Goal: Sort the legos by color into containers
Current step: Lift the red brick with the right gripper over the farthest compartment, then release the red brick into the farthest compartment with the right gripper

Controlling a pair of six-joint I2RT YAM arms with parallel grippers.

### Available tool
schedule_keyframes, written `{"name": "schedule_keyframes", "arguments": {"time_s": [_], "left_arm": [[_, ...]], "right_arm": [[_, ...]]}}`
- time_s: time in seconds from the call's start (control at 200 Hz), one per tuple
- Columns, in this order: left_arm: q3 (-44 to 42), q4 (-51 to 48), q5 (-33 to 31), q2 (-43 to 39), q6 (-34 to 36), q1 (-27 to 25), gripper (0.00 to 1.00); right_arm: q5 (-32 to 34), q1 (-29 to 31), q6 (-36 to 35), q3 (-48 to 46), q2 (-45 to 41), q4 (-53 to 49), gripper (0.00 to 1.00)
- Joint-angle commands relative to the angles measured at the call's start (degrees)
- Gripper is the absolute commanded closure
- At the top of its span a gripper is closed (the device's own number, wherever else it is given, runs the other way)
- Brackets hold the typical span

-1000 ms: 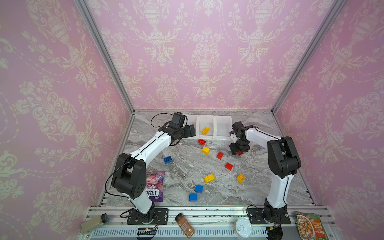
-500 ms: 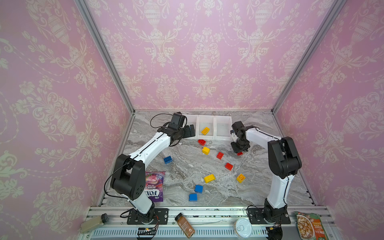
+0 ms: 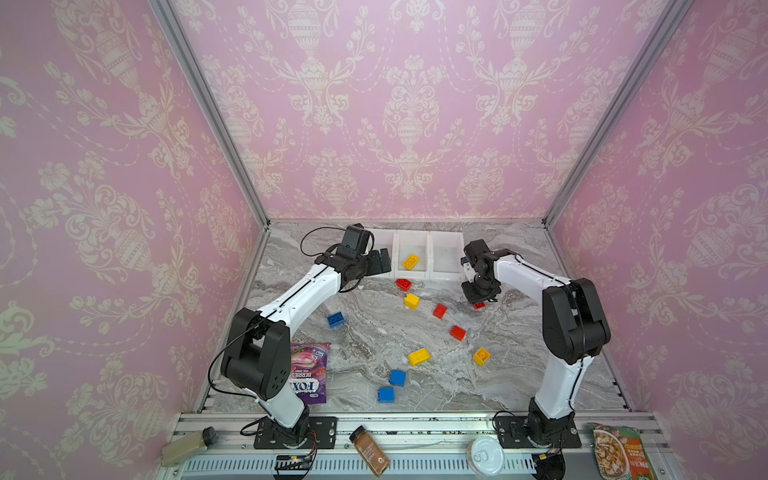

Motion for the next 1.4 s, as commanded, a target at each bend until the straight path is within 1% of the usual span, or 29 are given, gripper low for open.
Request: {"name": "schedule_keyframes", "arguments": {"time_s": [0.0,0.165,0.3,0.45,0.605,0.745,0.951,1.106,1.171,1.221,1.246,1.306,1.391], "left_arm": [[-1.58,0.27,1.59,-1.58,-0.54,-0.02,0.01],[-3.17,1.06,2.74,-2.31,-0.42,-0.02,0.01],[-4.9,1.85,3.42,-3.39,-0.26,0.15,0.01],[-6.85,2.81,4.54,-4.86,-0.34,0.42,0.01],[-8.66,3.32,4.37,-6.81,0.0,0.55,0.01],[-9.9,3.54,4.53,-7.89,0.27,0.68,0.01],[-11.71,4.52,4.58,-9.0,0.0,0.77,0.01],[-12.24,4.77,4.61,-9.11,-0.26,0.84,0.01],[-12.39,5.01,4.69,-9.05,-0.43,0.86,0.01],[-12.41,5.19,4.8,-9.07,-0.52,0.86,0.01],[-12.42,5.26,4.89,-8.96,-0.51,0.86,0.01],[-12.3,5.24,4.94,-8.8,-0.55,0.86,0.01],[-12.25,5.38,4.89,-8.72,-0.53,0.81,0.01]], "right_arm": [[-1.7,0.79,1.76,3.45,-4.22,-2.56,0.69],[-3.82,1.67,2.55,8.53,-5.13,-3.35,0.68],[-5.72,1.96,3.07,13.95,-3.08,-3.41,0.68],[-6.12,2.05,3.2,21.49,2.75,-3.83,0.68],[-5.21,2.05,4.14,29.6,9.29,-3.83,0.68],[-4.13,2.04,4.5,37.01,16.3,-5.96,0.68],[-2.37,2.14,5.0,42.78,22.38,-6.78,0.67],[-1.94,2.14,4.86,44.91,25.19,-7.94,0.66],[-1.66,2.23,4.9,44.6,25.28,-7.73,0.64],[-1.35,2.22,4.94,44.26,25.4,-7.54,0.6],[-1.3,2.22,4.97,44.21,25.34,-7.51,0.57],[-1.1,2.22,4.95,43.74,25.21,-7.37,0.47],[-0.99,2.22,5.1,43.17,24.81,-7.23,0.41]]}}
